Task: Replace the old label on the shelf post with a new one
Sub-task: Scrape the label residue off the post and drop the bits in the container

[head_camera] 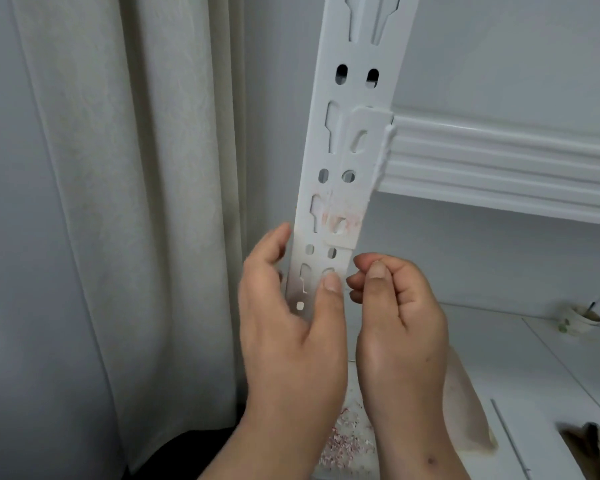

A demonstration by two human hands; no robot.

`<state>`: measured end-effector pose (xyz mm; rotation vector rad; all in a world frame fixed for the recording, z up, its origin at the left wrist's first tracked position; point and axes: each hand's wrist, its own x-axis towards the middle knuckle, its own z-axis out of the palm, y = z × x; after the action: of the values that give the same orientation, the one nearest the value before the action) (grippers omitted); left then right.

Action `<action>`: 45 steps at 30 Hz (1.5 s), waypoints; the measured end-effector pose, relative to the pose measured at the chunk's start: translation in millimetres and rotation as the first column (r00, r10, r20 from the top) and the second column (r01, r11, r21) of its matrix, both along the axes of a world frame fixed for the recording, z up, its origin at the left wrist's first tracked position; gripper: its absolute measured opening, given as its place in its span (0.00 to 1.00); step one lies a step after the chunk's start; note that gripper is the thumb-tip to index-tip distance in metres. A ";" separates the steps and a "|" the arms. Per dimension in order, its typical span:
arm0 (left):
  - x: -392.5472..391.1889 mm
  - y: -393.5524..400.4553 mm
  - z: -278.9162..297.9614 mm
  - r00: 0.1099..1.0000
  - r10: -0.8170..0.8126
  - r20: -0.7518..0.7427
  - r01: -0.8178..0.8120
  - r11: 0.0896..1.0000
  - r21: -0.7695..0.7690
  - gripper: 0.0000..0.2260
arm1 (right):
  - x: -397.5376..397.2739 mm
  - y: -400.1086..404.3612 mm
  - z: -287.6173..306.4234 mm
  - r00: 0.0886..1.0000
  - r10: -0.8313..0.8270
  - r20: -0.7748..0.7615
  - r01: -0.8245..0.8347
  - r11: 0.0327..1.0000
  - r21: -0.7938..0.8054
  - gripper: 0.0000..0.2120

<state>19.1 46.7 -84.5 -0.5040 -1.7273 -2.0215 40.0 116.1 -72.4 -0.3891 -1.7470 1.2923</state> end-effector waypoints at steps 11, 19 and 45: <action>5.5 6.9 -59.4 0.965 0.226 -0.133 -0.243 0.962 -0.128 0.19 | 10.0 22.9 -28.3 0.990 0.103 0.097 -0.089 0.987 -0.135 0.09; 17.7 16.7 -84.1 0.877 -0.078 -0.474 -0.142 0.900 -0.411 0.07 | 11.6 37.5 -52.3 0.976 0.126 0.177 -0.076 0.961 -0.264 0.08; 22.5 24.6 -92.2 0.913 -0.199 0.356 0.356 0.813 -0.460 0.15 | 19.6 53.0 -93.5 0.594 -0.274 0.756 0.013 0.943 0.331 0.08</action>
<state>41.5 71.3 -176.7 -0.6905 -2.5438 -1.8689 59.6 169.1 -165.9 -1.0388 -2.5464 0.7186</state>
